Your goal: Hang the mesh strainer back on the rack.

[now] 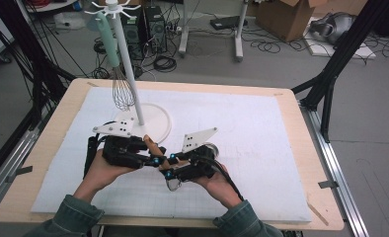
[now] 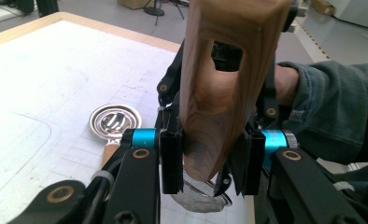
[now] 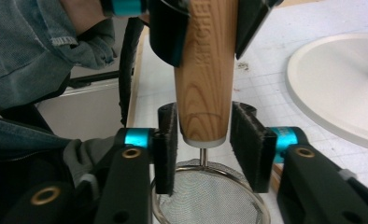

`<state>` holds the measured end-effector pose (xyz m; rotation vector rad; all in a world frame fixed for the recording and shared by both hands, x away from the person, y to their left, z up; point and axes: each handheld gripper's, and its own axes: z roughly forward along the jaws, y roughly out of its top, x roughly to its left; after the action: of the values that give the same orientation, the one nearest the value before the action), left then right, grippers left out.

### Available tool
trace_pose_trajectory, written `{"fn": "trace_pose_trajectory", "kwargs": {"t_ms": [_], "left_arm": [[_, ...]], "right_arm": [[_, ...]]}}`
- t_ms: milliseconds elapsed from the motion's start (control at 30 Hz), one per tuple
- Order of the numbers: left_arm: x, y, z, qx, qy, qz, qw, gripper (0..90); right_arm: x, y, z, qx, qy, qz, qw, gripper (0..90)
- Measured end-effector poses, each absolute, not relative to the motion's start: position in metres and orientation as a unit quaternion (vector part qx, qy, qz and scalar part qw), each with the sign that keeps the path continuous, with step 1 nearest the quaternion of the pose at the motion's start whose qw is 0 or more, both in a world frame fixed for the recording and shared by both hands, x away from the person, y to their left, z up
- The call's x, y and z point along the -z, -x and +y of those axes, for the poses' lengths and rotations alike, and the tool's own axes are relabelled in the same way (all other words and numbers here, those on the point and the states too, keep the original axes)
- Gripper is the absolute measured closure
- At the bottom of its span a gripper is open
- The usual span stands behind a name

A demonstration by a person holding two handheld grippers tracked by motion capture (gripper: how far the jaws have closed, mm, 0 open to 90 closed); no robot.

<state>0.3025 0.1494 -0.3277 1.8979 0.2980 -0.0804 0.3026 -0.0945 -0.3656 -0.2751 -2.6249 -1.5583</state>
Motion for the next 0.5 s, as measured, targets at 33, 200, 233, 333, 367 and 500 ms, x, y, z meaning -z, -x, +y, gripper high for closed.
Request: {"fn": "trace_pose_trajectory", "kwargs": {"t_ms": [33, 200, 233, 333, 367, 500], "left_arm": [[0.3274, -0.3023, 0.1496, 0.032, -0.810, 0.128, 0.572, 68.4], [0.3277, -0.3019, 0.1505, 0.013, -0.810, 0.145, 0.568, 68.0], [0.3281, -0.3020, 0.1506, 0.004, -0.806, 0.154, 0.571, 66.6], [0.3290, -0.3019, 0.1498, -0.016, -0.805, 0.177, 0.566, 62.1], [0.3293, -0.3017, 0.1499, -0.022, -0.805, 0.182, 0.564, 62.4], [0.3297, -0.3026, 0.1528, -0.027, -0.798, 0.197, 0.569, 64.6]], "right_arm": [[0.3657, -0.3024, -0.0940, 0.508, 0.088, -0.856, 0.039, 68.4], [0.3658, -0.3002, -0.0910, 0.506, 0.103, -0.856, 0.016, 69.2], [0.3656, -0.2998, -0.0907, 0.504, 0.108, -0.857, 0.009, 69.3], [0.3656, -0.2974, -0.0876, 0.507, 0.139, -0.850, -0.018, 69.4], [0.3657, -0.2970, -0.0868, 0.509, 0.147, -0.848, -0.026, 69.4], [0.3643, -0.2953, -0.0840, 0.512, 0.169, -0.840, -0.052, 69.4]]}}
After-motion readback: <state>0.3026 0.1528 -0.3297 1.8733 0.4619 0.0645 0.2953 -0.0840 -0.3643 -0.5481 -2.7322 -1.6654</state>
